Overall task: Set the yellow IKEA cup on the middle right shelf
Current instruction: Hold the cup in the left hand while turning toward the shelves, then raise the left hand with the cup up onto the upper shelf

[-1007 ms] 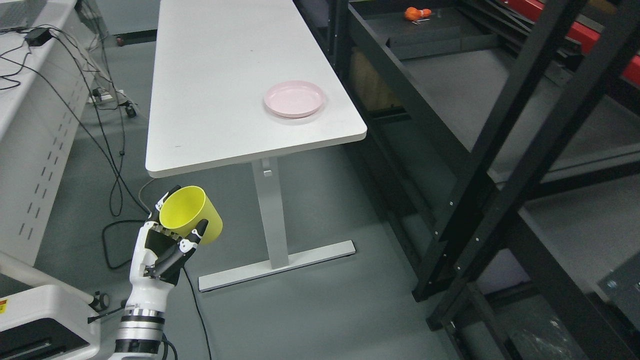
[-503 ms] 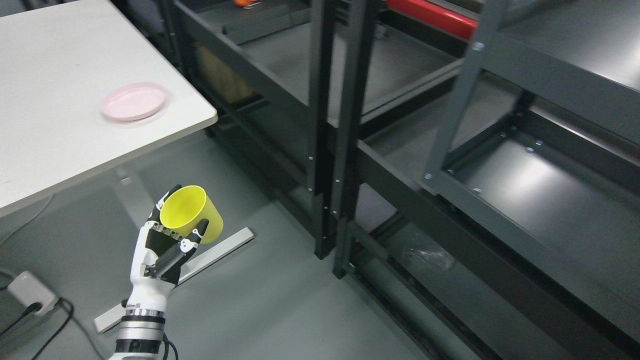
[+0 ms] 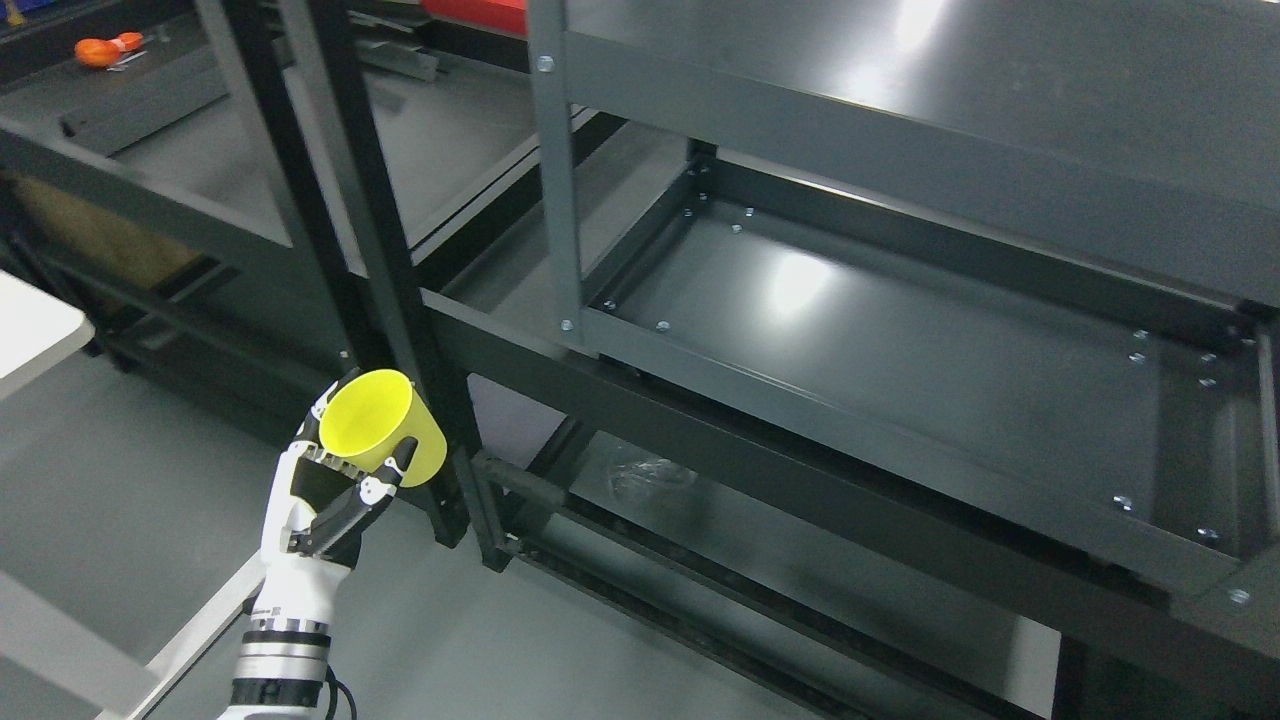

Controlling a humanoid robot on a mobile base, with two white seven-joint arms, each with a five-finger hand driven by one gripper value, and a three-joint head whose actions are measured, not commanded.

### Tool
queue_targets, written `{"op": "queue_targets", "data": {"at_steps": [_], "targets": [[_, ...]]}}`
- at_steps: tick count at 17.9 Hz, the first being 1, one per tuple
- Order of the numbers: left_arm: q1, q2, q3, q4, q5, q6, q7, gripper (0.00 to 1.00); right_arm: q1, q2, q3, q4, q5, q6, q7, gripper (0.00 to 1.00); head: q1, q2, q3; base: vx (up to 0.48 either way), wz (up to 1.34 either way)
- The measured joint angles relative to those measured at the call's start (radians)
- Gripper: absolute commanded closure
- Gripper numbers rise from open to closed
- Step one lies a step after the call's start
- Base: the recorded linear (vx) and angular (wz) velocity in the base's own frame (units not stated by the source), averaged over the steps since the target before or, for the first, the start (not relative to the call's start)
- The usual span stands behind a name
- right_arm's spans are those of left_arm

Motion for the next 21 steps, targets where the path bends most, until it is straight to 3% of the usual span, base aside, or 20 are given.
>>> {"op": "queue_targets", "data": {"at_steps": [12, 21], "targets": [[0.029, 0.0, -0.039, -0.003, 0.001, -0.028, -0.009, 0.98, 0.0, 0.0, 0.0, 0.0, 0.0, 0.0, 0.002, 0.0, 0.0, 0.0, 0.0, 0.05, -0.37], [0.091, 0.0, -0.206, -0.007, -0.004, -0.189, -0.047, 0.98, 0.0, 0.0, 0.0, 0.0, 0.0, 0.0, 0.002, 0.01, 0.0, 0.0, 0.0, 0.007, -0.02]]}}
